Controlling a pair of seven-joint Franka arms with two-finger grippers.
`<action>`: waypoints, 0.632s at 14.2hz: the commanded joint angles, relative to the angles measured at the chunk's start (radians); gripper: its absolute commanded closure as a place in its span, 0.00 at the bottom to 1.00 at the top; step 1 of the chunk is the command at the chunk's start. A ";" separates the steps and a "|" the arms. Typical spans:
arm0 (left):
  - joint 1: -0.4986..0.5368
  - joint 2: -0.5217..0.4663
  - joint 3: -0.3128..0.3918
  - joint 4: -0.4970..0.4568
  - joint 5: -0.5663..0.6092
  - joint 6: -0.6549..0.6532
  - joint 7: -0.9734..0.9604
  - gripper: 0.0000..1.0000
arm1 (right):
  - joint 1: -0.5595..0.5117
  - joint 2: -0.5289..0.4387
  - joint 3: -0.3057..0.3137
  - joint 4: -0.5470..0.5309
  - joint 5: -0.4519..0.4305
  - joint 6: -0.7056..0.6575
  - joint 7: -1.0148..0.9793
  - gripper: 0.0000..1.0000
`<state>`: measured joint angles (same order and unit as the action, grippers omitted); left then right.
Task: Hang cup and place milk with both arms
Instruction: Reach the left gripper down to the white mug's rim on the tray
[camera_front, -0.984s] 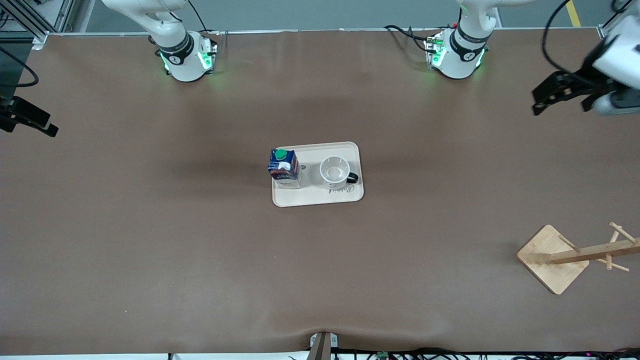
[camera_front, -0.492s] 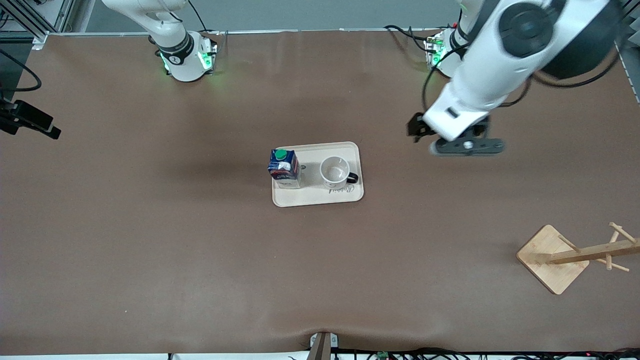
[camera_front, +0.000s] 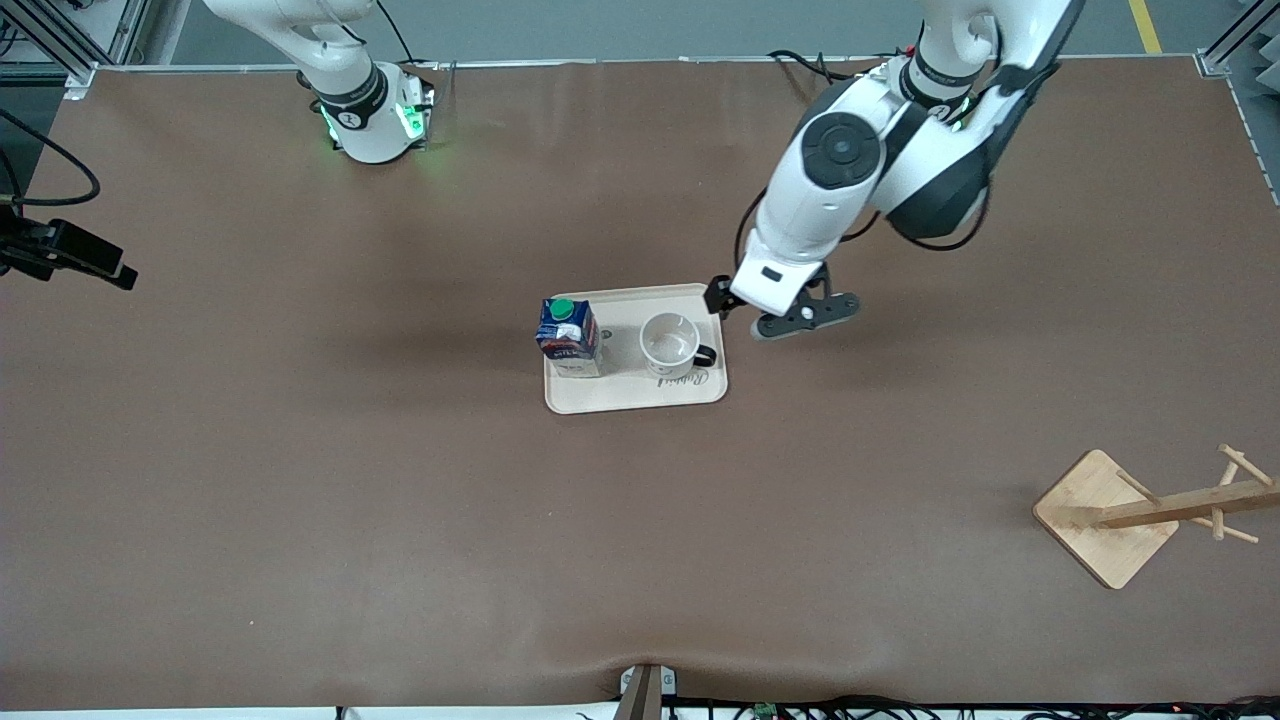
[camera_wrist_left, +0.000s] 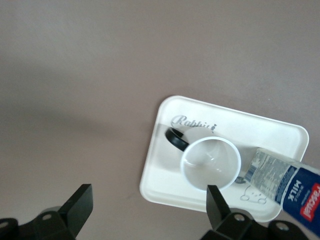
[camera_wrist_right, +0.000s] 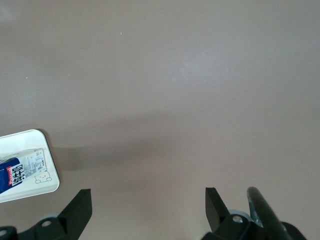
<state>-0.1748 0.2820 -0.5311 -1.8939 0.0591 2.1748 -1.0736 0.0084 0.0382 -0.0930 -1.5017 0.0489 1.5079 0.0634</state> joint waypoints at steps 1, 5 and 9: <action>-0.084 0.113 0.003 0.001 0.141 0.088 -0.263 0.00 | -0.001 0.000 0.004 0.017 0.009 -0.009 -0.008 0.00; -0.112 0.198 0.000 -0.001 0.255 0.129 -0.440 0.00 | 0.004 0.011 0.006 0.011 0.009 -0.008 -0.007 0.00; -0.112 0.229 0.002 -0.001 0.258 0.181 -0.480 0.06 | -0.002 0.034 0.007 0.018 0.014 0.011 -0.005 0.00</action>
<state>-0.2827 0.4994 -0.5307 -1.9075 0.2936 2.3384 -1.5201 0.0112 0.0555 -0.0885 -1.5027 0.0502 1.5153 0.0633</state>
